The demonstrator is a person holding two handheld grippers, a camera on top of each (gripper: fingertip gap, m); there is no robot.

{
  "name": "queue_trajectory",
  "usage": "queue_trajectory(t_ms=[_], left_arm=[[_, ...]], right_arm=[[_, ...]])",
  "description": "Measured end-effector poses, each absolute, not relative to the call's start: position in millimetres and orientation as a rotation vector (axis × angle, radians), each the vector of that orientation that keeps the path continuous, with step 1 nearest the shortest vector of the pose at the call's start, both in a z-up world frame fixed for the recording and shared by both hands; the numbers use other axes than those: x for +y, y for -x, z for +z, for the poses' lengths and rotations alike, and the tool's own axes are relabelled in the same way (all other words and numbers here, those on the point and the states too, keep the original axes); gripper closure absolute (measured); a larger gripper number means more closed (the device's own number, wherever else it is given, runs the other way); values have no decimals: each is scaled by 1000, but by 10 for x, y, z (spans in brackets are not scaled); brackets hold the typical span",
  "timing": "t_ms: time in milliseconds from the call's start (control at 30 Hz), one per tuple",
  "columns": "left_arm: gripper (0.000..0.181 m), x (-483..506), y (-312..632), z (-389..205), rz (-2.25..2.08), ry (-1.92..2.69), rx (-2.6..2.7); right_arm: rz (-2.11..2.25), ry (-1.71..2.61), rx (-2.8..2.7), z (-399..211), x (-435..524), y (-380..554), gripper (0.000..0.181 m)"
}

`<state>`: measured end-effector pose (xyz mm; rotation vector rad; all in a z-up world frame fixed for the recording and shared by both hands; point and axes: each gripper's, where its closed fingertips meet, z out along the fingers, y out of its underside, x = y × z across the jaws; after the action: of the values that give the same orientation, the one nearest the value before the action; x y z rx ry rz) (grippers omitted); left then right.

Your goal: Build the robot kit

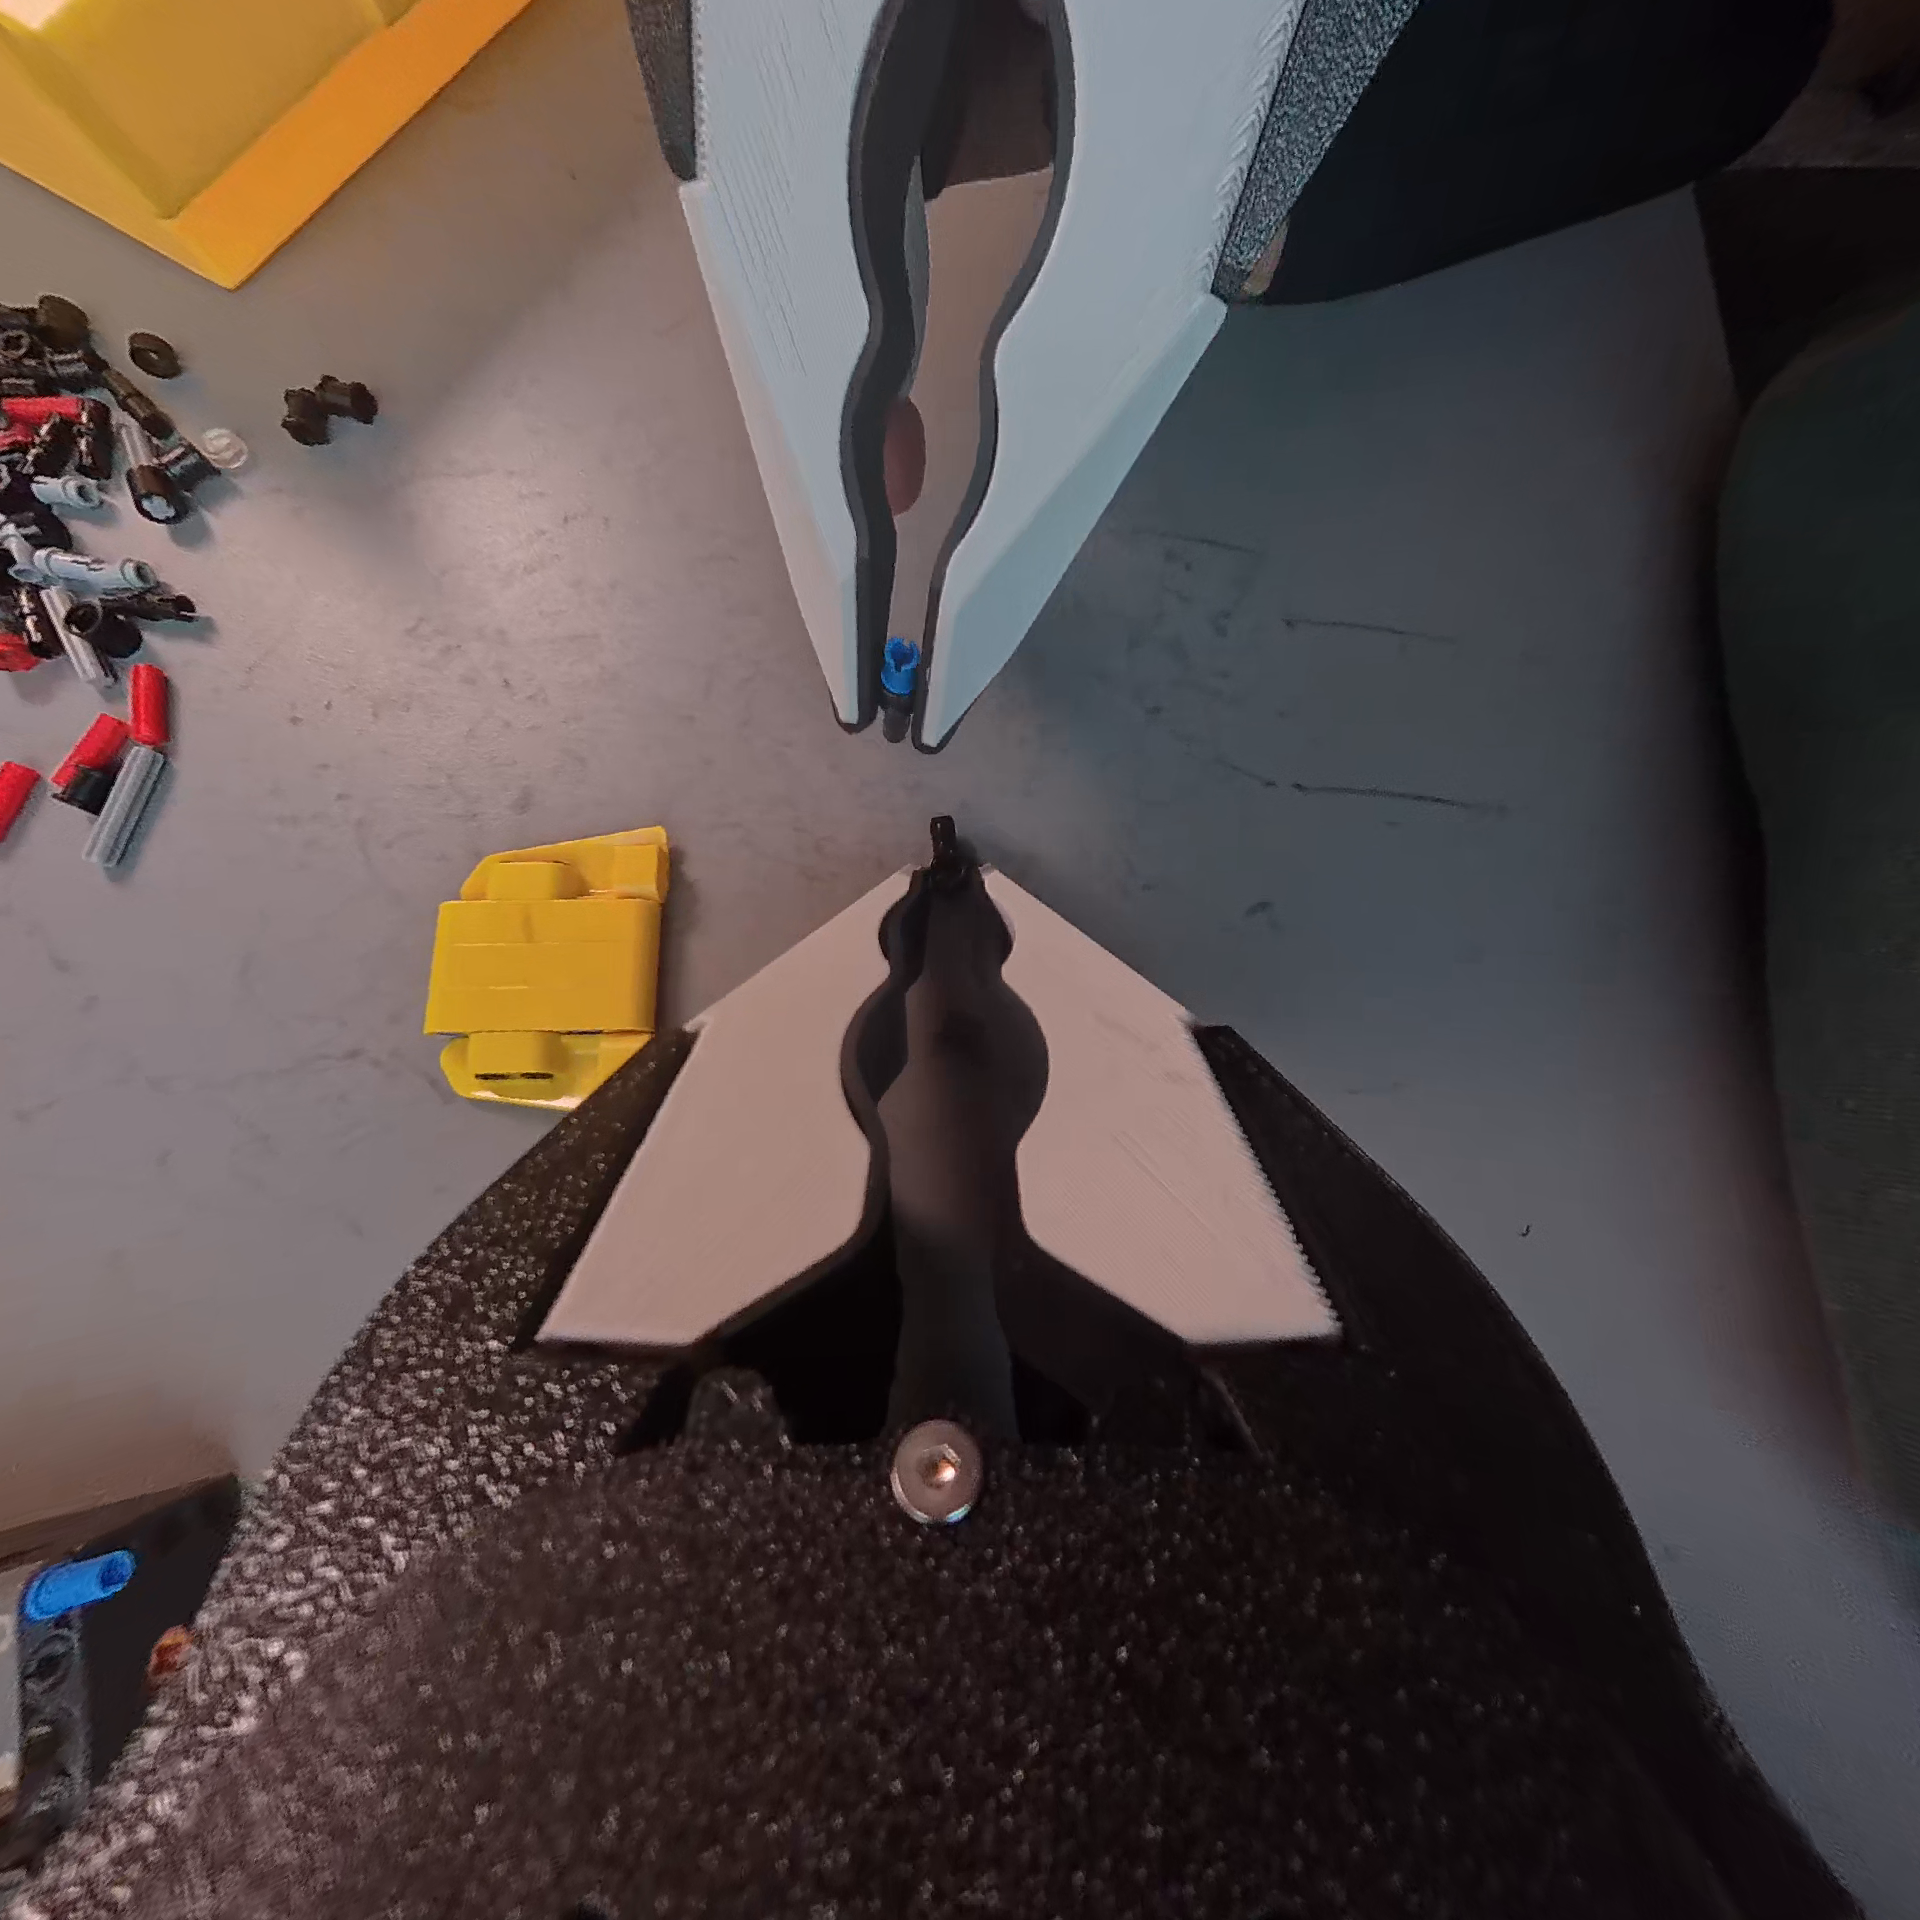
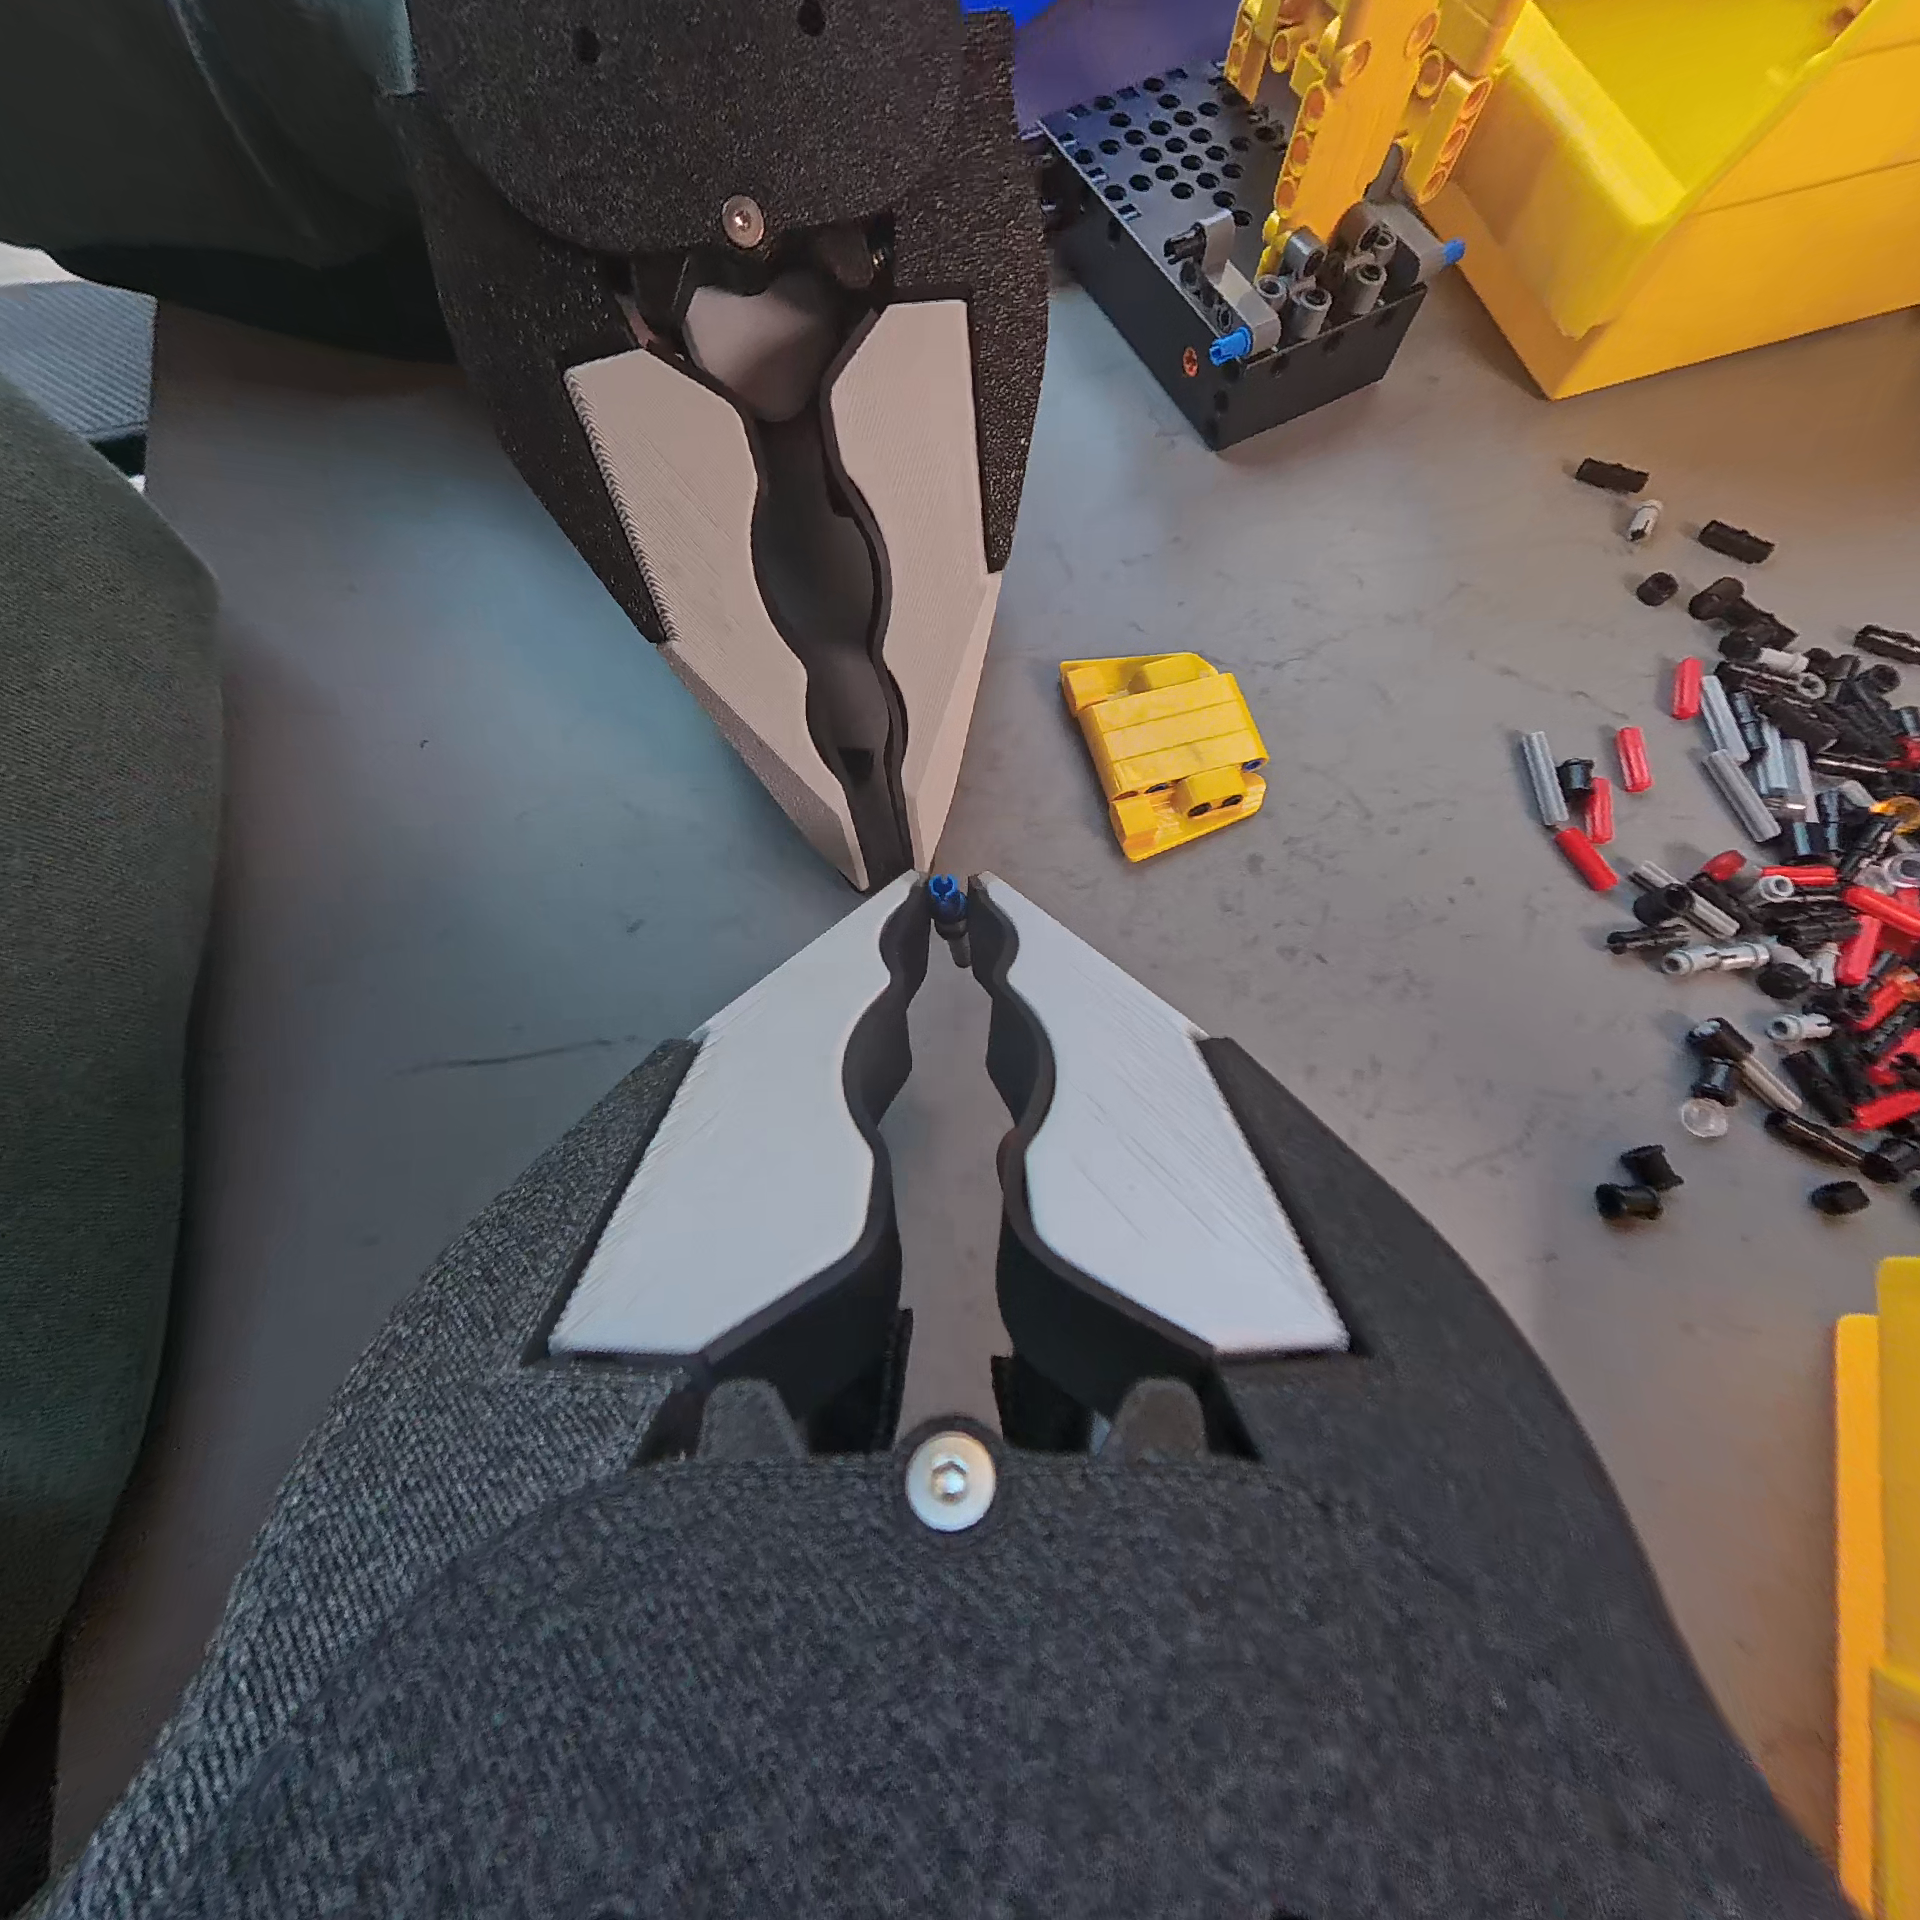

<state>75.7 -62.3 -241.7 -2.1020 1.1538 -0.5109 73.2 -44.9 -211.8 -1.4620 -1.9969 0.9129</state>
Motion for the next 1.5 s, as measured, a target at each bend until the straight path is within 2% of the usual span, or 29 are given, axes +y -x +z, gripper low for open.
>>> queue_trajectory(t_ms=[933,1500], left_arm=[[176,-659,-751,-2420,-572,2097,1169],[176,-660,-751,-2421,-585,2091,1184]], right_arm=[[1165,1380,-2052,-2180,-649,-614,175],[1169,1331,-2076,-2158,-666,-627,176]])
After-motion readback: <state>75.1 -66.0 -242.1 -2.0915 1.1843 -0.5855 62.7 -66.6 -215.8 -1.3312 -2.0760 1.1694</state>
